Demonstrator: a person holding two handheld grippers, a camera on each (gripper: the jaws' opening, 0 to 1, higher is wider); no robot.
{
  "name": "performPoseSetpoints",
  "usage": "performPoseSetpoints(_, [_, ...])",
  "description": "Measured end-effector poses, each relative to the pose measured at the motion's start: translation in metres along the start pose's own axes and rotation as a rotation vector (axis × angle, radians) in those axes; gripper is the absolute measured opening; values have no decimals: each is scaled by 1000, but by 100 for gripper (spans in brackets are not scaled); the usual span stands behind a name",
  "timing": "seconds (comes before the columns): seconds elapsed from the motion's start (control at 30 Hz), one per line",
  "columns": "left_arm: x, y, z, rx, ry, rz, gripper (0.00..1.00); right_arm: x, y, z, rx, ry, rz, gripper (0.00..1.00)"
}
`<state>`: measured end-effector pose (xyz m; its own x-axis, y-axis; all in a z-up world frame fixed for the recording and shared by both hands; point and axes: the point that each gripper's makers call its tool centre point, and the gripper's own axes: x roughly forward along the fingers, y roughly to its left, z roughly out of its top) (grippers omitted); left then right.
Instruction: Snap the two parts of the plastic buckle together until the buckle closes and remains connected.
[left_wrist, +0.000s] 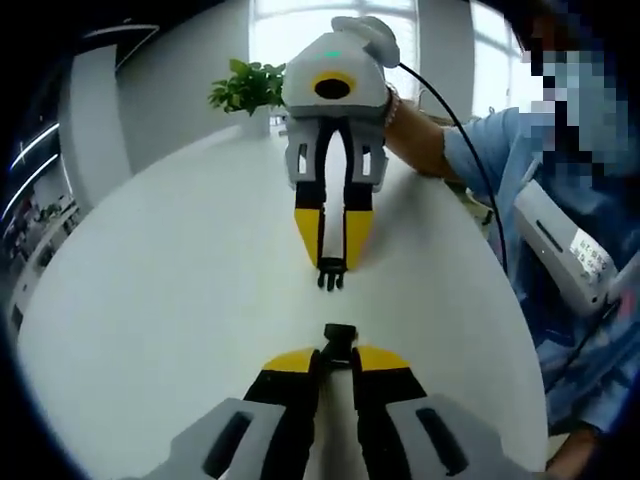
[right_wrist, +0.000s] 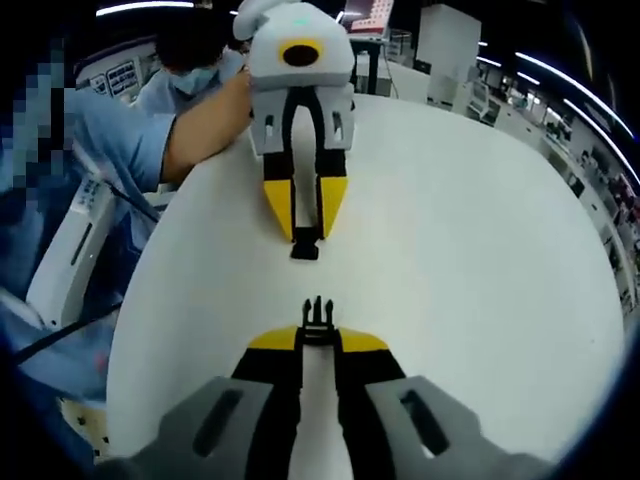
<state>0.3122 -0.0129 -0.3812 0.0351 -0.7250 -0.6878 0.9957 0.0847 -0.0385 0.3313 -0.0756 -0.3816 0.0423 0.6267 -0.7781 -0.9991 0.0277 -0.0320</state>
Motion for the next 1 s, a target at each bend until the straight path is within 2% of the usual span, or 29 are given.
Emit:
performPoseSetpoints(0.2, [-1,7,1,-22,6,31,13,4,1,5,0,-8,-17,11])
performPoseSetpoints(0.37, [-1,12,4,-37,2,49,13,12,-2,16,45,-20,-47,11])
performPoseSetpoints(0.63, [-2,16,6,-62,6,69,13,13,-4,21,74,-10,-85,11])
performPoseSetpoints(1.0, [2,16,11,-73,-3,69,12,12,-4,29,78,-30,-98,11])
